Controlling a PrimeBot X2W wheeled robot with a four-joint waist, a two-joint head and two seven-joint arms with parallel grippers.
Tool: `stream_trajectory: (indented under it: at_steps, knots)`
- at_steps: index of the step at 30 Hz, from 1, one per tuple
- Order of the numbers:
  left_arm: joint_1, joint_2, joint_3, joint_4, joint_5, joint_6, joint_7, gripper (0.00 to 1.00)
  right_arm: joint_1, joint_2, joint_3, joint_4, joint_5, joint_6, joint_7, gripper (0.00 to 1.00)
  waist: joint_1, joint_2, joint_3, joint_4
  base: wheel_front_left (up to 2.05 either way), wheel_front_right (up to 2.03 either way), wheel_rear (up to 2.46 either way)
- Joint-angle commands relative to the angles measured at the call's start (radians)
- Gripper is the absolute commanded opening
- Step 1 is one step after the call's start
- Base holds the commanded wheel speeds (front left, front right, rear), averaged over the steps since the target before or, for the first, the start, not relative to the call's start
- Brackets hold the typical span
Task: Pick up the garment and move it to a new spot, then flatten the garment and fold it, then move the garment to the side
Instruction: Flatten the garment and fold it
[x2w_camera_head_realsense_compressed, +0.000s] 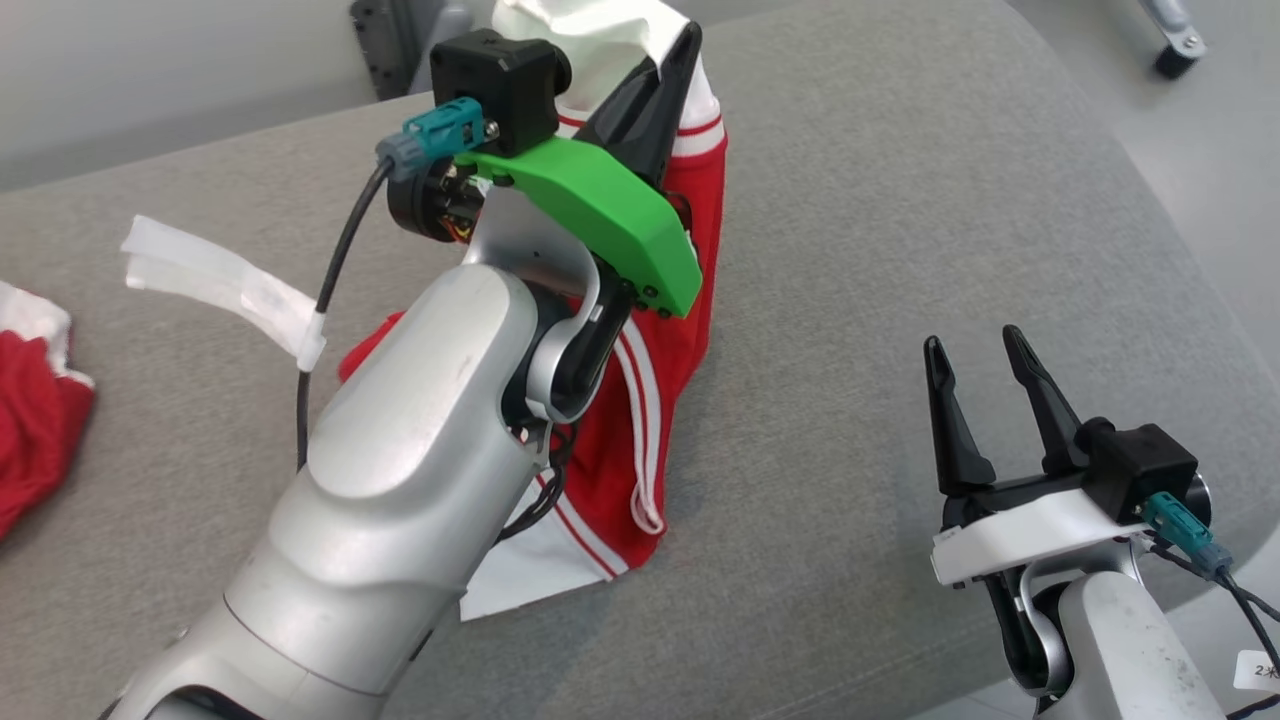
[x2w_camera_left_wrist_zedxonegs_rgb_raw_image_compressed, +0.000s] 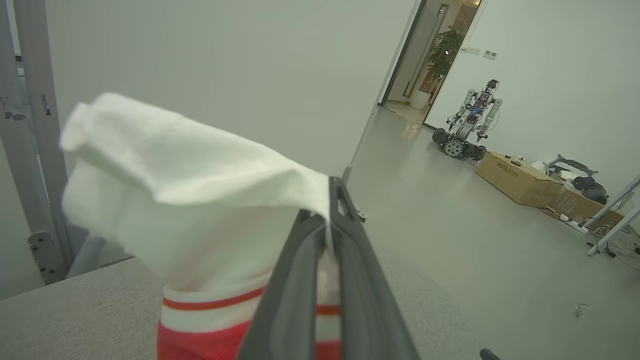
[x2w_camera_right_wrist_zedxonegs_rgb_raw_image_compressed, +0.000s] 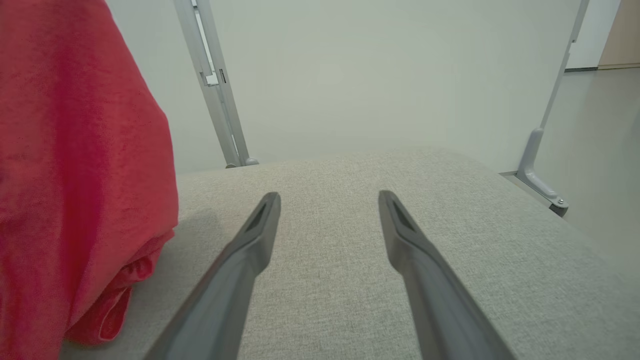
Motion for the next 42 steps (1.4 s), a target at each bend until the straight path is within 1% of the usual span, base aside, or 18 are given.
stream_trajectory:
  at_steps: [1, 6, 8, 12, 14, 19, 20, 21, 22, 23, 26, 30, 34, 36, 42]
  knots:
    - [-0.034, 0.005, -0.013, 0.026, -0.016, 0.006, -0.029, 0.00, -0.014, -0.001, 0.004, -0.003, 0.014, 0.000, -0.003, 1.00, 0.0000, -0.0001, 0.105, -0.138, 0.00, 0.00, 0.00]
    - [-0.076, 0.006, -0.074, 0.139, -0.034, -0.001, -0.101, 0.00, 0.008, -0.001, 0.012, -0.001, 0.044, 0.000, -0.003, 1.00, 0.0000, -0.0001, 0.136, -0.186, 0.00, 0.00, 0.00]
    - [-0.073, 0.006, -0.092, 0.185, -0.042, -0.017, -0.112, 0.00, 0.011, -0.001, 0.009, 0.000, 0.050, 0.000, -0.003, 1.00, 0.0000, -0.0001, 0.141, -0.192, 0.00, 0.00, 0.00]
    - [-0.069, 0.006, -0.118, 0.279, -0.026, -0.043, -0.136, 0.00, 0.015, -0.001, 0.001, 0.000, 0.052, 0.000, -0.003, 1.00, 0.0000, -0.0001, 0.143, -0.187, 0.00, 0.00, 0.00]
    - [-0.069, 0.006, -0.124, 0.300, -0.021, -0.048, -0.144, 0.00, 0.013, -0.001, 0.001, 0.001, 0.051, 0.000, -0.003, 1.00, 0.0000, -0.0001, 0.143, -0.183, 0.00, 0.00, 0.00]
    - [-0.080, 0.006, -0.143, 0.368, -0.016, -0.081, -0.169, 0.00, -0.001, -0.002, -0.001, 0.000, 0.034, 0.000, -0.003, 1.00, 0.0000, -0.0001, 0.137, -0.154, 0.00, 0.00, 0.00]
    - [-0.083, 0.007, -0.147, 0.377, -0.016, -0.087, -0.171, 0.07, -0.003, -0.002, -0.002, 0.000, 0.031, 0.000, -0.003, 1.00, 0.0000, -0.0001, 0.136, -0.147, 0.00, 0.00, 0.00]
    - [-0.087, 0.006, -0.152, 0.382, -0.015, -0.089, -0.176, 0.20, -0.005, -0.002, -0.003, 0.000, 0.029, 0.000, -0.003, 1.00, 0.0000, -0.0001, 0.135, -0.140, 0.00, 0.00, 0.00]
    - [-0.089, 0.006, -0.155, 0.387, -0.015, -0.090, -0.179, 0.52, -0.006, -0.002, -0.004, 0.000, 0.024, 0.000, -0.003, 1.00, 0.0000, -0.0001, 0.133, -0.133, 0.00, 0.00, 0.00]
    - [-0.090, 0.006, -0.159, 0.393, -0.017, -0.086, -0.182, 1.00, -0.006, -0.002, -0.007, 0.001, 0.022, 0.000, -0.003, 1.00, 0.0000, -0.0001, 0.131, -0.126, 0.00, 0.00, 0.00]
    - [-0.091, 0.005, -0.170, 0.397, -0.015, -0.076, -0.194, 1.00, -0.003, -0.002, -0.014, 0.002, 0.008, 0.000, -0.003, 1.00, 0.0000, -0.0001, 0.119, -0.103, 0.00, 0.00, 0.00]
    - [-0.059, 0.005, -0.199, 0.362, 0.003, -0.073, -0.221, 1.00, 0.017, -0.002, -0.032, 0.002, -0.018, 0.000, -0.003, 1.00, 0.0000, -0.0001, 0.087, -0.069, 0.00, 0.00, 0.00]
    - [0.013, 0.041, -0.216, 0.283, 0.014, -0.068, -0.246, 1.00, 0.045, -0.002, -0.061, -0.005, -0.051, 0.000, -0.003, 1.00, 0.0000, -0.0001, 0.043, -0.022, 0.00, 0.00, 0.00]
    - [0.054, 0.074, -0.233, 0.228, 0.041, -0.049, -0.267, 1.00, 0.060, -0.002, -0.075, -0.008, -0.070, 0.000, -0.003, 1.00, 0.0000, -0.0001, 0.022, 0.002, 0.00, 0.00, 0.00]
    - [0.224, 0.171, -0.238, 0.064, 0.100, 0.042, -0.316, 1.00, 0.101, -0.002, -0.108, -0.020, -0.107, 0.000, -0.003, 1.00, 0.0000, -0.0001, -0.028, 0.077, 0.00, 0.00, 0.00]
